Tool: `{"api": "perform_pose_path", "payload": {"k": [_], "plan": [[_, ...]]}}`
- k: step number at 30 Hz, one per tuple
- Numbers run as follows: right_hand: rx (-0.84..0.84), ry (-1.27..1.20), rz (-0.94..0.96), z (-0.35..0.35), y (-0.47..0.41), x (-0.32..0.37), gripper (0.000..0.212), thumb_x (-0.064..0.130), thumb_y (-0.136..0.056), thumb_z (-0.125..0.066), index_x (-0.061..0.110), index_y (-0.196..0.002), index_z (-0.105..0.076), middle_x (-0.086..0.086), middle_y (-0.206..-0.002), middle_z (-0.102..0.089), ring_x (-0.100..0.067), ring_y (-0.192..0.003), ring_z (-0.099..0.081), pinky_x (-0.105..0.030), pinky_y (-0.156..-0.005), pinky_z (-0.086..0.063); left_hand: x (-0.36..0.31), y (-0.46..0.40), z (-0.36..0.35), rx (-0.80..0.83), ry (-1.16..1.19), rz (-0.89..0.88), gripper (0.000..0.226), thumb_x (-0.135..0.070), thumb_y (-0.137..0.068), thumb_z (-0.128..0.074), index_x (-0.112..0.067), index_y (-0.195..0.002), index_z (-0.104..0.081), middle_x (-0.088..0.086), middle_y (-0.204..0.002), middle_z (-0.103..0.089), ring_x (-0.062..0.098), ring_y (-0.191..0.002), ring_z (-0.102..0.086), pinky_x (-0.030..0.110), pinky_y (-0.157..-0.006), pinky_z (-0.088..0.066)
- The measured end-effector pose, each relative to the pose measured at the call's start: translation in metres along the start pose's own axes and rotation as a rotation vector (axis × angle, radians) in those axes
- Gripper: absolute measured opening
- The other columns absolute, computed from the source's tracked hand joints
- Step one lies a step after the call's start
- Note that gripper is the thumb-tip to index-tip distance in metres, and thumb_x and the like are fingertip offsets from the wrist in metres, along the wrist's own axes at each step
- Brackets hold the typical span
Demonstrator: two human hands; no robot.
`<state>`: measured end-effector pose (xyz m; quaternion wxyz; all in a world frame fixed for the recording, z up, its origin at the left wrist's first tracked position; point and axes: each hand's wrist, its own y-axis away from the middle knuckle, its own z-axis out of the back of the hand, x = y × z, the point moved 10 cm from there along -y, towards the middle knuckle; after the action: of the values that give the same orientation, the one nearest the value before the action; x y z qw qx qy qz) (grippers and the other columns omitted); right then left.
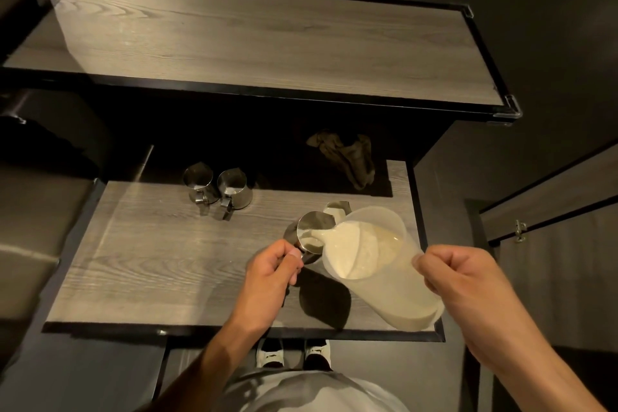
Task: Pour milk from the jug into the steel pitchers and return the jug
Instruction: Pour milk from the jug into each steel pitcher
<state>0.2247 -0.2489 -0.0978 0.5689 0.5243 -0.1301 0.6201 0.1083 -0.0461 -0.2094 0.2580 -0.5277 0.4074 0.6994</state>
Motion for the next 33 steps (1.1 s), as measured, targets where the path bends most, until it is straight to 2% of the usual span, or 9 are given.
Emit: {"api": "perform_pose_path", "payload": {"k": [3,7,9,12,15,23,25,28,33], "plan": [[0.001,0.011,0.0,0.0,0.001,0.002,0.048,0.016,-0.085,-0.059,0.016,-0.039,-0.047,0.008,-0.04,-0.048,-0.018,-0.063,-0.047,-0.032,-0.064,-0.042,0.0,0.0,-0.001,0.008,-0.003,0.003,0.027,-0.014,-0.095,-0.049,-0.016,-0.069,-0.057,0.002,-0.059,-0.051,0.021,-0.069,-0.053,0.019,-0.068,-0.045],[0.004,0.026,0.003,0.0,0.004,0.004,0.043,0.016,-0.085,-0.059,0.013,-0.043,-0.049,0.003,-0.049,-0.048,-0.018,-0.063,-0.048,-0.028,-0.062,-0.043,0.0,0.001,-0.003,0.022,0.01,0.003,0.027,-0.013,-0.094,-0.05,-0.017,-0.068,-0.058,0.003,-0.059,-0.05,0.021,-0.068,-0.052,0.029,-0.073,-0.044],[0.009,0.044,0.006,0.0,0.005,0.004,0.042,0.018,-0.085,-0.059,0.011,-0.045,-0.05,0.002,-0.05,-0.049,-0.018,-0.064,-0.048,-0.028,-0.062,-0.042,0.001,0.001,-0.004,0.022,0.009,0.005,0.028,-0.014,-0.094,-0.05,-0.018,-0.068,-0.058,0.002,-0.059,-0.05,0.021,-0.067,-0.052,0.029,-0.073,-0.044],[0.015,0.056,-0.006,0.0,0.006,0.003,0.039,0.018,-0.086,-0.059,0.009,-0.049,-0.051,0.003,-0.053,-0.051,-0.015,-0.064,-0.05,-0.019,-0.052,-0.043,0.003,0.002,-0.005,0.024,0.005,0.013,0.027,-0.015,-0.095,-0.05,-0.018,-0.068,-0.058,0.001,-0.058,-0.05,0.021,-0.067,-0.052,0.028,-0.072,-0.044],[0.014,0.048,-0.019,0.001,0.007,0.001,0.04,0.018,-0.087,-0.059,0.009,-0.048,-0.052,0.0,-0.057,-0.052,-0.015,-0.065,-0.051,-0.015,-0.047,-0.044,0.004,0.003,-0.005,0.03,0.005,0.014,0.027,-0.015,-0.095,-0.05,-0.016,-0.07,-0.059,0.0,-0.057,-0.05,0.018,-0.064,-0.05,0.03,-0.072,-0.044],[0.015,0.046,-0.014,0.002,0.011,0.003,0.043,0.017,-0.086,-0.059,0.013,-0.044,-0.051,0.003,-0.054,-0.049,-0.015,-0.064,-0.048,-0.02,-0.051,-0.044,0.003,0.005,-0.004,0.034,0.009,0.005,0.031,-0.016,-0.096,-0.05,-0.022,-0.067,-0.058,0.001,-0.057,-0.049,0.023,-0.067,-0.05,0.034,-0.074,-0.044],[0.011,0.043,-0.013,0.001,0.011,0.003,0.046,0.017,-0.086,-0.06,0.015,-0.042,-0.049,0.006,-0.05,-0.047,-0.014,-0.062,-0.047,-0.022,-0.052,-0.042,0.003,0.004,-0.004,0.04,0.014,-0.002,0.027,-0.024,-0.093,-0.053,-0.023,-0.066,-0.058,-0.001,-0.056,-0.049,0.023,-0.066,-0.05,0.034,-0.073,-0.044],[0.017,0.04,-0.007,0.001,0.011,0.003,0.046,0.016,-0.085,-0.06,0.015,-0.041,-0.049,0.009,-0.047,-0.047,-0.013,-0.061,-0.047,-0.021,-0.052,-0.042,0.0,0.005,-0.004,0.046,0.018,-0.017,0.025,-0.044,-0.077,-0.053,-0.022,-0.065,-0.058,-0.002,-0.055,-0.048,0.021,-0.064,-0.048,0.033,-0.07,-0.042],[0.028,0.051,-0.001,-0.001,0.012,0.001,0.043,0.017,-0.085,-0.059,0.014,-0.043,-0.05,0.011,-0.043,-0.048,-0.015,-0.061,-0.047,-0.023,-0.052,-0.042,0.0,0.005,-0.003,0.048,0.023,-0.02,0.026,-0.045,-0.073,-0.052,-0.021,-0.065,-0.058,-0.002,-0.055,-0.048,0.021,-0.062,-0.046,0.033,-0.068,-0.04]]}}
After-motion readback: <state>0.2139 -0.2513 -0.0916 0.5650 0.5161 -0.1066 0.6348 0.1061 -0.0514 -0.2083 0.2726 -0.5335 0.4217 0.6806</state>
